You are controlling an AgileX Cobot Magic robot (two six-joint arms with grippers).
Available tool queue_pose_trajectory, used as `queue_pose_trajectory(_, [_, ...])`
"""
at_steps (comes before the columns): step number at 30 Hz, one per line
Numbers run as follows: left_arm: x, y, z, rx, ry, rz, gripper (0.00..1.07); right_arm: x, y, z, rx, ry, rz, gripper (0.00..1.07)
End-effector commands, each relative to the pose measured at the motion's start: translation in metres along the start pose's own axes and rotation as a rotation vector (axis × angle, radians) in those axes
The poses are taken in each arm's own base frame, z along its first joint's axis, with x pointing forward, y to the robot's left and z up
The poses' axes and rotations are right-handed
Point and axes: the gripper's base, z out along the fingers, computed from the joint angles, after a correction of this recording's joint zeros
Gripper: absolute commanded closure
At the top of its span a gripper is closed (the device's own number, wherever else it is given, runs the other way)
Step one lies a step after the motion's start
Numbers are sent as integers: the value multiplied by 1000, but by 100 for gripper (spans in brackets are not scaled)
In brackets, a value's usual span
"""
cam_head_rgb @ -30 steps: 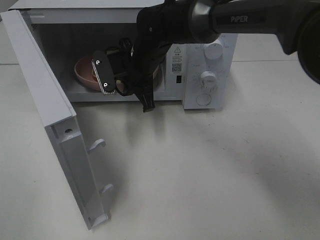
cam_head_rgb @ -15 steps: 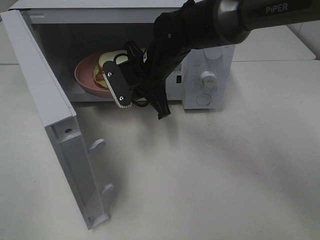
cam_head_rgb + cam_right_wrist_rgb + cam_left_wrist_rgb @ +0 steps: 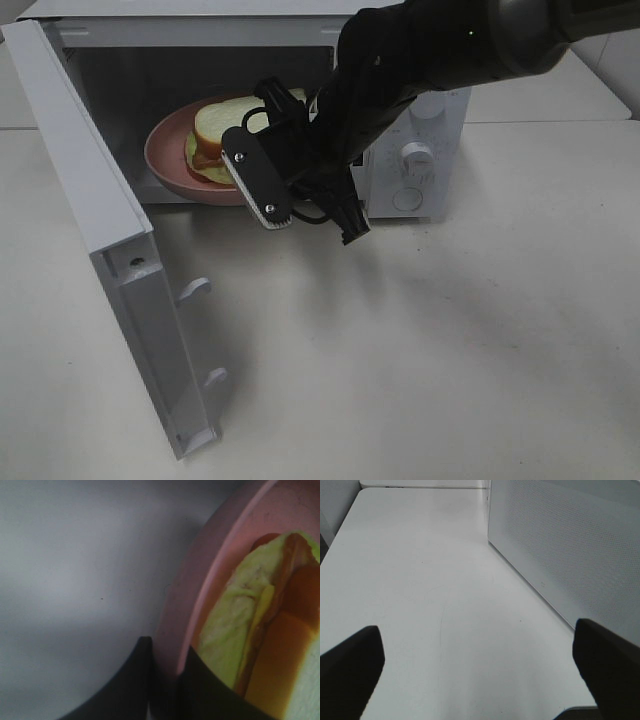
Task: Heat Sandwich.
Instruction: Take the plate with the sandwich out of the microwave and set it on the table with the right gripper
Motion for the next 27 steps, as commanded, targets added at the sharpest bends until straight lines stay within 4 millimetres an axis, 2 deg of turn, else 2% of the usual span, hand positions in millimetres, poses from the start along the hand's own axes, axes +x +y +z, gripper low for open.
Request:
queue_pose_trajectory(1, [0,0,-2,-1,-27,-2,9,1,0,-18,54,2,-21,107])
queue_pose_trajectory(13, [0,0,-2,-1,-27,-2,9,1,29,-55,63,3,-44,107])
queue_pose_trajectory(27, [0,0,-2,-1,-27,-2,9,1,66,-87,74,7,-54,107])
